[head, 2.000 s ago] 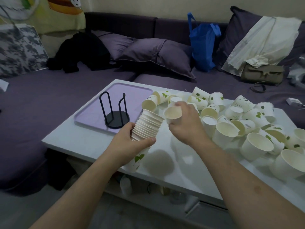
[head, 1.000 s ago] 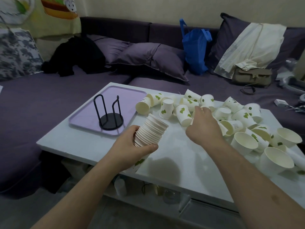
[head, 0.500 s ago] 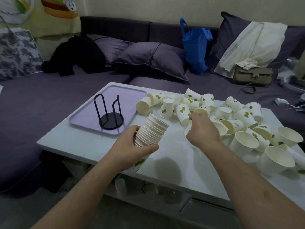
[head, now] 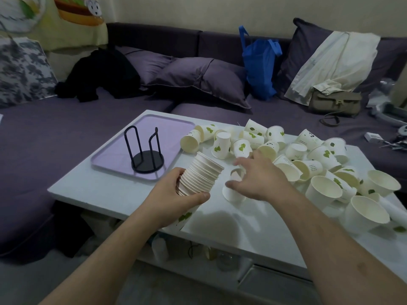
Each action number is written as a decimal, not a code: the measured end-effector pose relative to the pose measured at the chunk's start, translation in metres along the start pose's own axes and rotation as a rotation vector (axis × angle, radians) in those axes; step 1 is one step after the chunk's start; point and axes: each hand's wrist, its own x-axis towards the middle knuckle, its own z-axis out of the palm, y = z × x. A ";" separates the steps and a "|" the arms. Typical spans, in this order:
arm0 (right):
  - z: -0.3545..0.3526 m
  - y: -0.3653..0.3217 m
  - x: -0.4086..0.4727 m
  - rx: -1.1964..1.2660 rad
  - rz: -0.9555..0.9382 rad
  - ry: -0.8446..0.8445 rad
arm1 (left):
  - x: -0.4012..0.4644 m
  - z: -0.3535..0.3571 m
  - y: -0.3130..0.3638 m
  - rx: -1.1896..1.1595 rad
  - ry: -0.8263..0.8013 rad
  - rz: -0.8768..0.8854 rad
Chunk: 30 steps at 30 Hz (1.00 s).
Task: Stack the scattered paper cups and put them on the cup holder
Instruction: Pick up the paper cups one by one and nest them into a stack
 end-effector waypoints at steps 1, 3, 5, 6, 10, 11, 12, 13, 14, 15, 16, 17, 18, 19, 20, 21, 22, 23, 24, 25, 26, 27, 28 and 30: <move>0.004 -0.001 0.000 -0.021 -0.008 -0.038 | 0.000 0.000 0.000 0.005 -0.002 0.001; 0.012 0.000 -0.002 -0.021 -0.008 -0.105 | 0.000 0.000 0.000 0.010 0.000 -0.005; 0.014 0.002 -0.001 0.032 0.008 -0.114 | 0.000 -0.001 -0.001 0.010 0.000 -0.010; 0.011 0.003 -0.001 0.090 0.022 -0.090 | 0.000 -0.001 -0.001 0.011 0.001 -0.009; -0.004 0.008 0.004 0.505 0.088 0.051 | 0.000 0.000 0.000 0.018 0.002 -0.007; -0.008 0.010 0.004 0.637 0.092 0.067 | 0.000 0.000 0.000 0.022 0.001 -0.008; -0.010 0.013 0.003 0.773 0.087 0.074 | 0.000 0.000 0.001 0.025 -0.002 -0.007; -0.011 0.015 0.003 0.910 0.078 0.073 | -0.001 0.001 0.002 0.026 -0.005 -0.006; -0.012 0.016 0.002 1.047 0.062 0.065 | -0.001 0.002 0.003 0.026 -0.011 -0.003; -0.012 0.018 0.001 1.183 0.045 0.050 | -0.002 0.003 0.004 0.027 -0.019 0.000; -0.012 0.018 0.000 1.306 0.023 0.032 | -0.002 0.004 0.005 0.032 -0.028 0.003; -0.012 0.018 -0.001 1.398 -0.003 0.019 | -0.003 0.006 0.006 0.038 -0.035 0.005; -0.012 0.018 -0.002 1.456 -0.031 0.011 | -0.003 0.008 0.007 0.045 -0.042 0.008; -0.012 0.017 -0.002 1.488 -0.050 0.007 | -0.004 0.010 0.008 0.052 -0.049 0.012; -0.011 0.015 -0.003 1.513 -0.060 0.004 | -0.004 0.012 0.009 0.059 -0.053 0.016; -0.010 0.014 -0.004 1.537 -0.062 0.002 | -0.004 0.014 0.010 0.068 -0.057 0.021; -0.007 0.012 -0.004 1.554 -0.061 0.000 | -0.004 0.016 0.011 0.077 -0.060 0.025; -0.005 0.011 -0.005 1.556 -0.063 -0.003 | -0.004 0.018 0.012 0.083 -0.063 0.029; -0.004 0.010 -0.007 1.542 -0.070 -0.011 | -0.003 0.019 0.013 0.086 -0.065 0.032; -0.003 0.009 -0.009 1.519 -0.080 -0.021 | -0.003 0.021 0.015 0.087 -0.064 0.034; -0.003 0.008 -0.011 1.496 -0.090 -0.034 | -0.003 0.022 0.016 0.090 -0.062 0.035; -0.004 0.007 -0.013 1.484 -0.096 -0.044 | -0.003 0.023 0.017 0.097 -0.062 0.035; -0.006 0.007 -0.015 1.480 -0.097 -0.046 | -0.003 0.024 0.018 0.107 -0.063 0.036; -0.009 0.008 -0.018 1.464 -0.100 -0.044 | -0.002 0.026 0.020 0.124 -0.065 0.035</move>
